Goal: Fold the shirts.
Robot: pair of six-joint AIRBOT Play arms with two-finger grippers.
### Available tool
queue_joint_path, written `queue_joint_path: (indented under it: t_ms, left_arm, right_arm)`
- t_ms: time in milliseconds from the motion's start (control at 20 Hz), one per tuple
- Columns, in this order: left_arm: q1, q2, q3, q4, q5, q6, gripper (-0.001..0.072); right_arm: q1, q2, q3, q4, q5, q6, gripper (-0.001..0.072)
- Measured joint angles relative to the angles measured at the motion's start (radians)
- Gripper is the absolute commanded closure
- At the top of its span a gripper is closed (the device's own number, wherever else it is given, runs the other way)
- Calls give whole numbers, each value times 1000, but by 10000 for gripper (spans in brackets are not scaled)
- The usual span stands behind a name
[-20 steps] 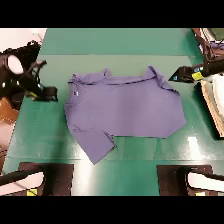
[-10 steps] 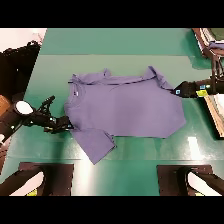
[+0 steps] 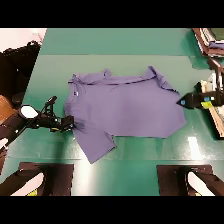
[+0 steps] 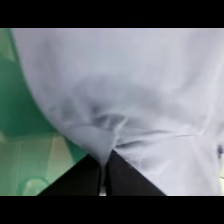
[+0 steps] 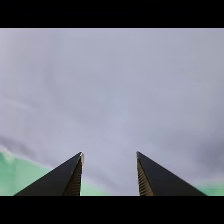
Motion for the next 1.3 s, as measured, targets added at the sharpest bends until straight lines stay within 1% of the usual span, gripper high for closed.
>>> queue_joint_path:
  t_ms: [200, 300, 450, 550, 600, 700, 850, 1050, 1200, 1300]
  left_arm:
    - [-4, 1, 79, -6, -26, 11, 683]
    - [-5, 1, 109, -7, -35, 18, 682]
    - [-4, 1, 131, -7, -39, 23, 682]
    - [-5, 1, 137, -6, -42, 25, 682]
    - [-5, 1, 140, -6, -43, 26, 682]
    - [-5, 1, 142, -5, -43, 27, 682]
    - [-5, 1, 144, -4, -43, 28, 683]
    - [-5, 8, 156, 1, -62, 28, 684]
    - [-5, 63, 231, 27, -89, 26, 683]
    - [-5, 124, 346, 58, -120, 21, 683]
  right_arm:
    - [-183, 33, -194, -32, 38, 10, 324]
    - [-250, 21, -292, -13, 34, 11, 324]
    - [-286, -35, -392, 64, -20, -5, 324]
    - [-277, -87, -418, 107, -64, -13, 349]
    - [-262, -116, -420, 124, -83, -16, 395]
    - [-230, -169, -410, 140, -109, -19, 433]
    - [-179, -227, -379, 148, -129, -24, 696]
    - [-132, -224, -333, 123, -132, -25, 697]
    - [-119, -139, -233, 114, -118, -26, 697]
    - [-114, -64, -105, 111, -113, -26, 697]
